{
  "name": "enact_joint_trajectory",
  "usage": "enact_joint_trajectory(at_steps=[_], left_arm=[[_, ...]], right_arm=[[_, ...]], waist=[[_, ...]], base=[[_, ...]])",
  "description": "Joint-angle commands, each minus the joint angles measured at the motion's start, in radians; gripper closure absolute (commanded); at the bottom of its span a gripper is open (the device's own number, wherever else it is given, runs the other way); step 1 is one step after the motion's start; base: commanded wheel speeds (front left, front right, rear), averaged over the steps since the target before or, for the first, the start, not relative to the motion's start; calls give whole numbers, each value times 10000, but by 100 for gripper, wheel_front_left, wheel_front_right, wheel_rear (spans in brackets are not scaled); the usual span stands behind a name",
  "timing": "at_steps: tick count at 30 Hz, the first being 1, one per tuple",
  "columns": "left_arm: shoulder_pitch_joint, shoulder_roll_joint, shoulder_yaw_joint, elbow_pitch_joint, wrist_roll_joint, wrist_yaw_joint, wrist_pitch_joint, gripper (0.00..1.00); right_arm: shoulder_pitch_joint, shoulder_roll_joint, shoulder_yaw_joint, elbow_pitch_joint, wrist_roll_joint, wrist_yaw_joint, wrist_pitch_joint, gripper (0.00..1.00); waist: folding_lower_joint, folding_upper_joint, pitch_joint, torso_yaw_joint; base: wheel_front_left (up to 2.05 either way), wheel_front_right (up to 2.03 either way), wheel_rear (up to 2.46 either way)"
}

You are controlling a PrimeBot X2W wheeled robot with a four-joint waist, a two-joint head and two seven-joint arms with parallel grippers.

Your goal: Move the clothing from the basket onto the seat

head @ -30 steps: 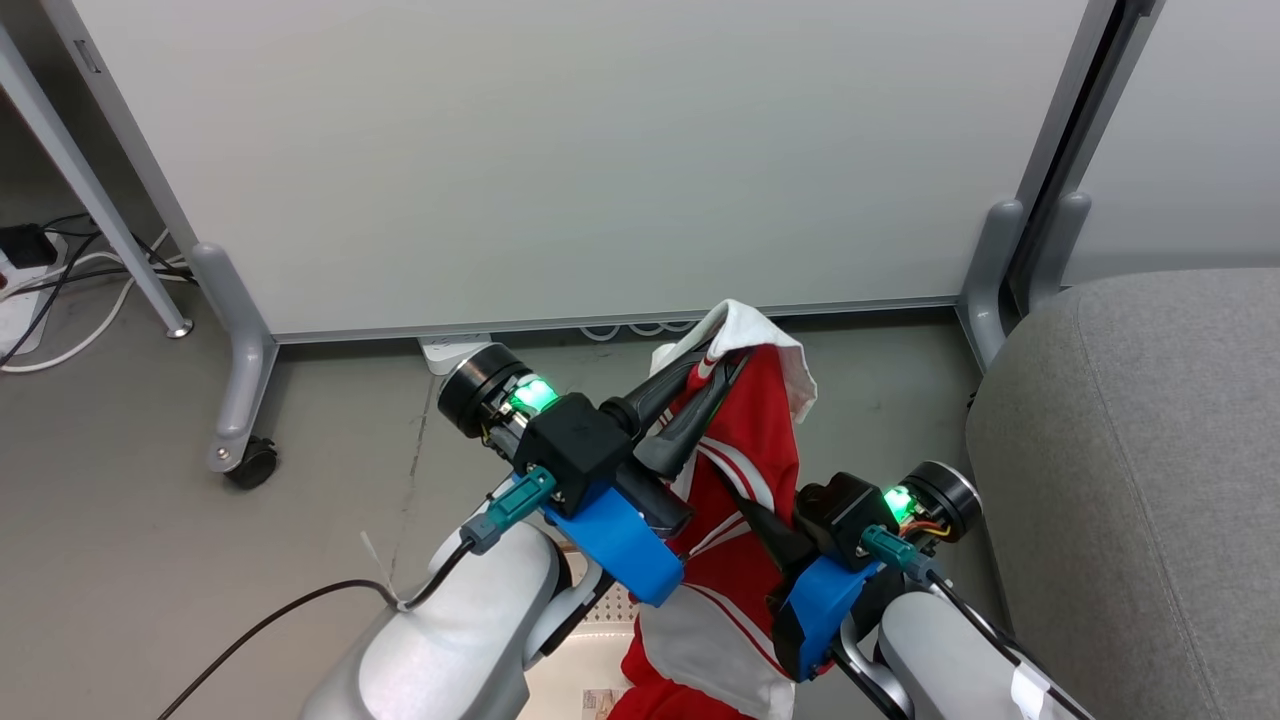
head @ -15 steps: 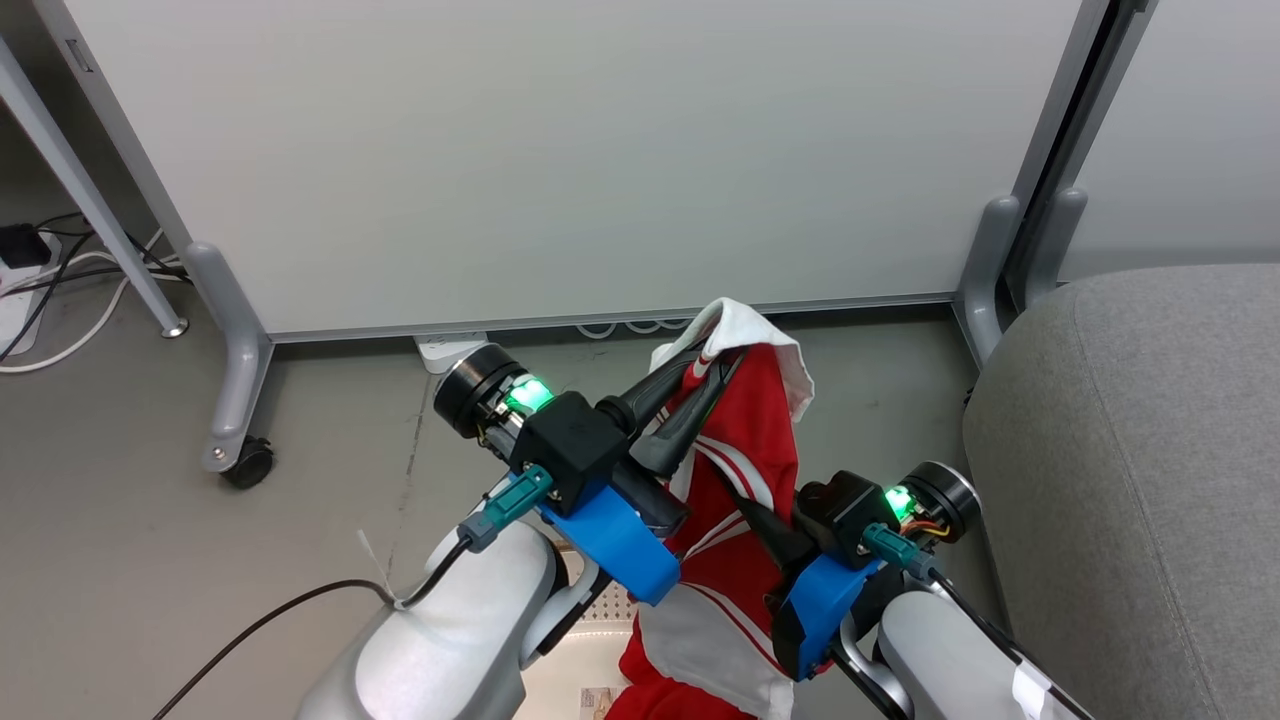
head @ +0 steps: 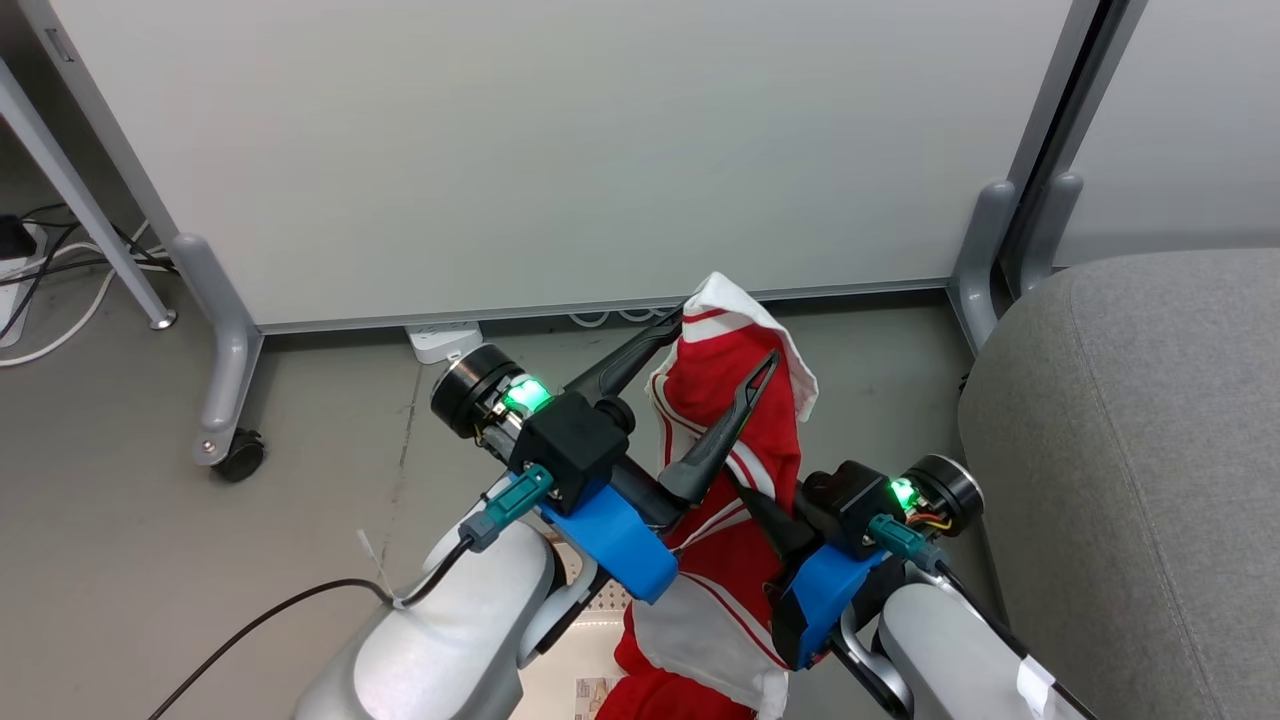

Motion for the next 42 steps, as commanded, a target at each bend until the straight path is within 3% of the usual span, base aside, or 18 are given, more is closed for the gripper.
enact_joint_trajectory(at_steps=[1,12,29,42], left_arm=[[-151,79,10,-3,-31,56,-4,0],[-236,276,-34,-130,-48,131,51,0],[-393,593,-379,-297,33,110,219,0],[-262,582,-711,-239,-37,127,260,0]], right_arm=[[-124,51,-114,-82,34,-7,-10,100],[-241,65,-1186,-548,-157,-8,-10,100],[122,192,-4098,-1867,-667,-8,-10,100],[850,294,-5568,-2351,-868,-7,-10,100]], waist=[[0,0,75,-60],[0,0,829,-907],[0,0,1885,-3221],[0,0,2137,-4638]], base=[[0,0,0],[0,0,0],[0,0,0],[0,0,0]])
